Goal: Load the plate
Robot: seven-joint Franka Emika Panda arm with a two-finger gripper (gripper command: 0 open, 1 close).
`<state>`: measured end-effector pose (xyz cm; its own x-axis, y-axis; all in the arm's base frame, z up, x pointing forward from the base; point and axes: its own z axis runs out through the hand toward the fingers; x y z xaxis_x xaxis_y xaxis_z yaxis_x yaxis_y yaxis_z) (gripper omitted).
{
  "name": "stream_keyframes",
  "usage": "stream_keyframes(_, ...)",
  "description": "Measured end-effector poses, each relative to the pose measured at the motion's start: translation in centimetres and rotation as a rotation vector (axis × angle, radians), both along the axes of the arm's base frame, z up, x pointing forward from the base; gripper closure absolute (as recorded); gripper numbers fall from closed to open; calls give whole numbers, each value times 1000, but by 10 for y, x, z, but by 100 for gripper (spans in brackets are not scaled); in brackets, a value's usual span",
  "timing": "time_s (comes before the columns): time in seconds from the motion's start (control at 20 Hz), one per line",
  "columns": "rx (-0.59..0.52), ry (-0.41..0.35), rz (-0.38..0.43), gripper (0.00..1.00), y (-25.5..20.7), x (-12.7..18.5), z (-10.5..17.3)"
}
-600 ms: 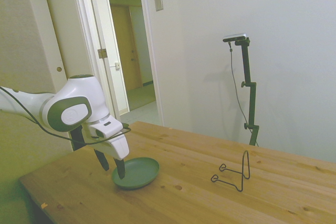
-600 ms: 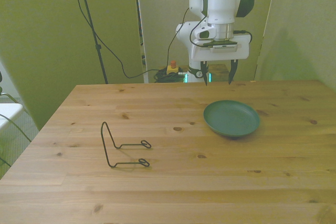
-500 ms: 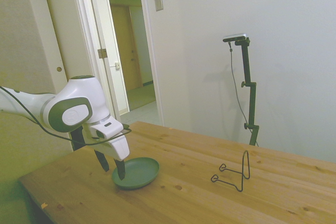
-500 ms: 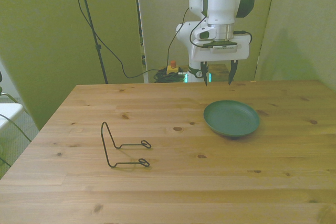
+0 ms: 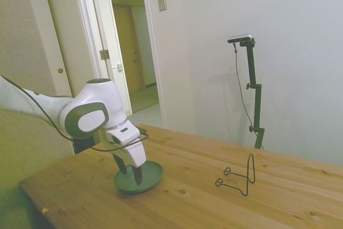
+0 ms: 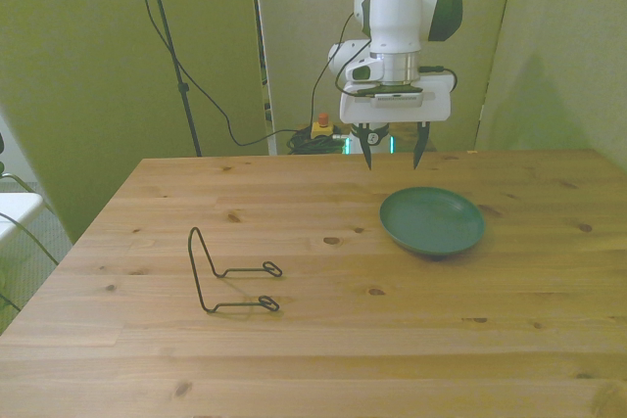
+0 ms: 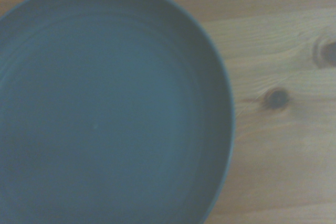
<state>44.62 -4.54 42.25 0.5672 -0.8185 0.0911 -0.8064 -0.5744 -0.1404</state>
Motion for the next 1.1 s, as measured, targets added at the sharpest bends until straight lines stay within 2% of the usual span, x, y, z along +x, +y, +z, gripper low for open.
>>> stream_keyframes(0.3, 27, -3, -63, 0, -28, 25, -22)
stream_keyframes(0.85, 100, -20, -106, 0, -21, 29, -46)
stream_keyframes(1.1, 131, -16, -94, 0, -5, 37, -64)
